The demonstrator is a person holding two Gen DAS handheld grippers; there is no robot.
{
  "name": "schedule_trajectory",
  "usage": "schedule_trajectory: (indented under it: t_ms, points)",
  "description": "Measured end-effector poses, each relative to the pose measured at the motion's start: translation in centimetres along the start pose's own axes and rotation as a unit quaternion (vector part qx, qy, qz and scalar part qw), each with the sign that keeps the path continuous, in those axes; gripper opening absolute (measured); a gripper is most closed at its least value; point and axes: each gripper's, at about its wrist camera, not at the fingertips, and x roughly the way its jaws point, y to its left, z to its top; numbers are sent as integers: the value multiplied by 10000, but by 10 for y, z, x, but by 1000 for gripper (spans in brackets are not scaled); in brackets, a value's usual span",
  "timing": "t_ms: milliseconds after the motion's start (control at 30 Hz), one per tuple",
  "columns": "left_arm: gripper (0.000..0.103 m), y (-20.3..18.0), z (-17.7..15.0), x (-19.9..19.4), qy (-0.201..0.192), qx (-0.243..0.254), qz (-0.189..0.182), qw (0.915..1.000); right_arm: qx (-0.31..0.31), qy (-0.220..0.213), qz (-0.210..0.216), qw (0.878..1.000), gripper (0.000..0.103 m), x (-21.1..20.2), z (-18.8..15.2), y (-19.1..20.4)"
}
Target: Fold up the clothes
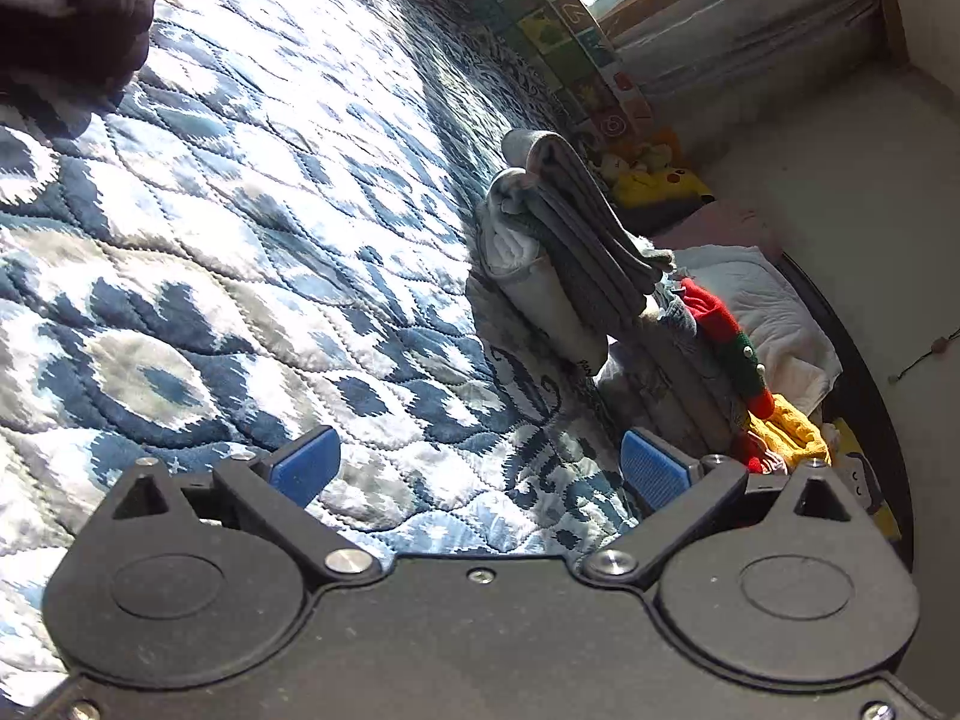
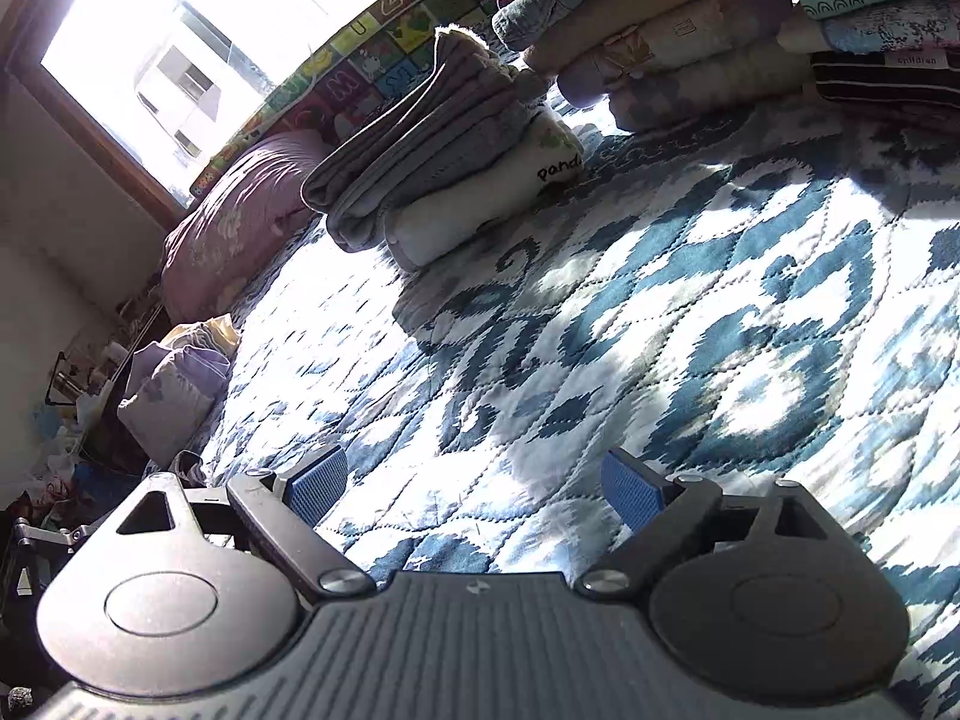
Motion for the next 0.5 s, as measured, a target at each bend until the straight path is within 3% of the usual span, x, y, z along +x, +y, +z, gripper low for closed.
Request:
schedule_trajectory:
  t_ms: [133, 267, 400, 500]
  points:
    - [103, -21, -35, -48, -87, 560, 645, 9963, -656, 208, -121, 9976, 102, -53, -24, 39]
    - [103, -60, -71, -95, -143, 1725, 1324, 9760, -1274, 223, -298, 9912, 102, -98, -44, 75]
    - [103, -91, -102, -138, -694, 2445, 1490, 9556, -1650, 185, -497, 9849, 103, -139, -65, 102]
    - [103, -106, -112, -160, -715, 2478, 1419, 9557, -1772, 301, -594, 9819, 103, -160, -78, 113]
